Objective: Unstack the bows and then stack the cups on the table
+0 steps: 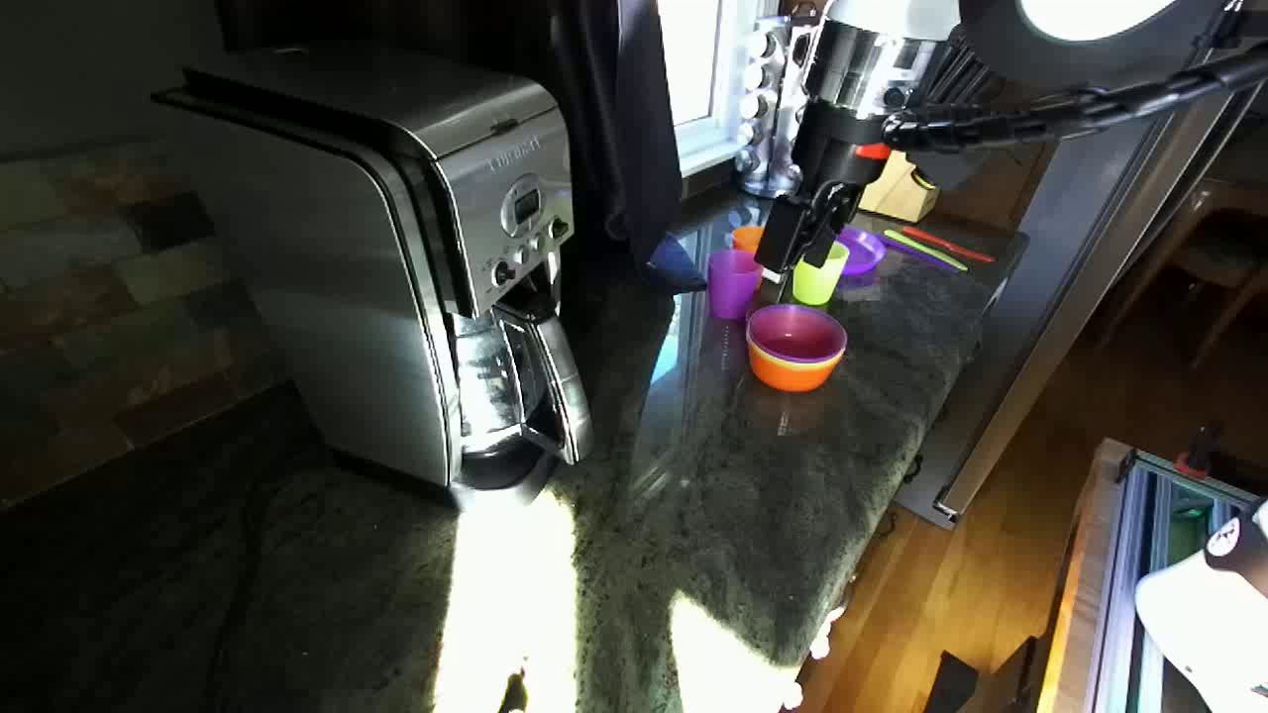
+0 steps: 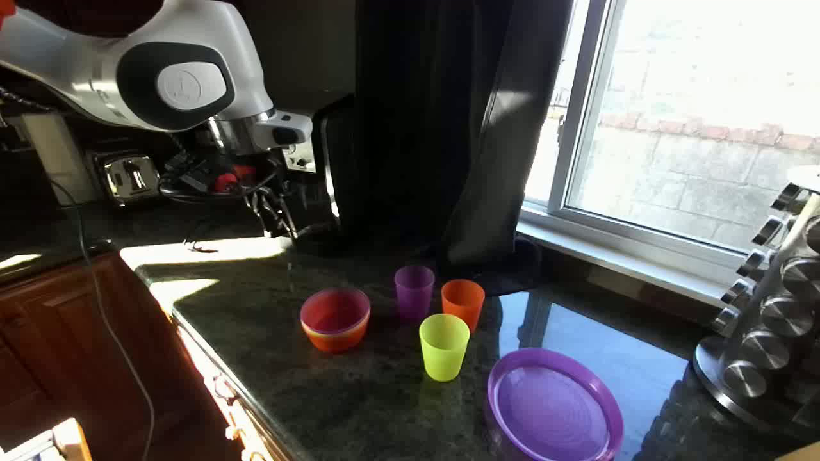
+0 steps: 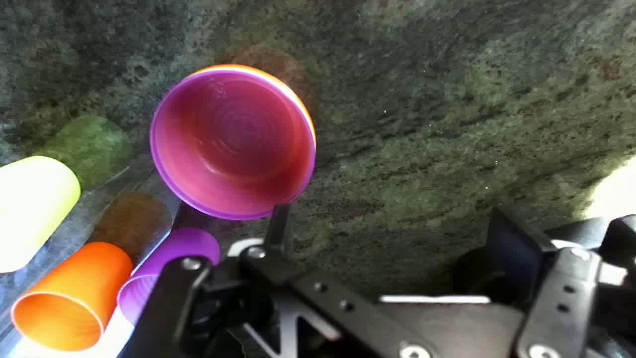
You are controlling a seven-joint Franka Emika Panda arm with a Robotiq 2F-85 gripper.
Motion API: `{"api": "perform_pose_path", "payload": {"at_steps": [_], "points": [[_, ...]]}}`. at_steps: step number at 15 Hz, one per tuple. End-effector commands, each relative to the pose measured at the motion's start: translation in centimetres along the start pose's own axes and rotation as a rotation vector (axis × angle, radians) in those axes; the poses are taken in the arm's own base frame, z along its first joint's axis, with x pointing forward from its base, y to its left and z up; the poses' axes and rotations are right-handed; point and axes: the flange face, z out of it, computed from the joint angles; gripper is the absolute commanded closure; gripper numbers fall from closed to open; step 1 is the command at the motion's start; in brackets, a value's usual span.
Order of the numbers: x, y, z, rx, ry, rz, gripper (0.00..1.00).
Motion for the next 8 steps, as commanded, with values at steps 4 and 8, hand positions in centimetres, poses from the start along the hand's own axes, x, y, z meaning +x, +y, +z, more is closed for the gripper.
{"api": "perform_pose_path", "payload": {"at_steps": [4,8], "points": [[0.4,0.8,0.2,-0.006,0.002,0.040,0.00],[0.9,4.3,2.1,-0.014,-0.035,0.188,0.00]]}}
